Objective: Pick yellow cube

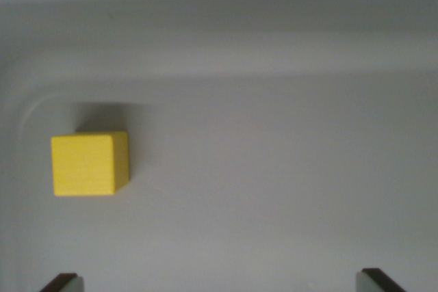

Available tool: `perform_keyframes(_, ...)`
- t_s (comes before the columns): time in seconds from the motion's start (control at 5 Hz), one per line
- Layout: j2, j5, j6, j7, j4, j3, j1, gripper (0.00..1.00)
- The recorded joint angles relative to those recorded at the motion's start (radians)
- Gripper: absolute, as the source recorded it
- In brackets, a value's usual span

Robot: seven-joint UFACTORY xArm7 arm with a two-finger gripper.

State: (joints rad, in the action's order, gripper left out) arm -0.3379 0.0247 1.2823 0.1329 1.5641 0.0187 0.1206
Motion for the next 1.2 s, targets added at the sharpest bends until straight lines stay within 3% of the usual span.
perform_keyframes(0.2,0.000,0.0000,0.000,0.000,0.000,0.000,0.0000,0.00)
perform_keyframes(0.4,-0.045,-0.0031,-0.040,0.013,-0.001,0.009,0.0122,0.00)
perform_keyframes(0.6,-0.045,-0.0031,-0.040,0.013,-0.001,0.009,0.0122,0.00)
perform_keyframes(0.8,-0.092,-0.0064,-0.082,0.026,-0.002,0.019,0.0250,0.00)
perform_keyframes(1.0,-0.092,-0.0064,-0.082,0.026,-0.002,0.019,0.0250,0.00)
perform_keyframes(1.2,-0.138,-0.0096,-0.122,0.039,-0.003,0.028,0.0375,0.00)
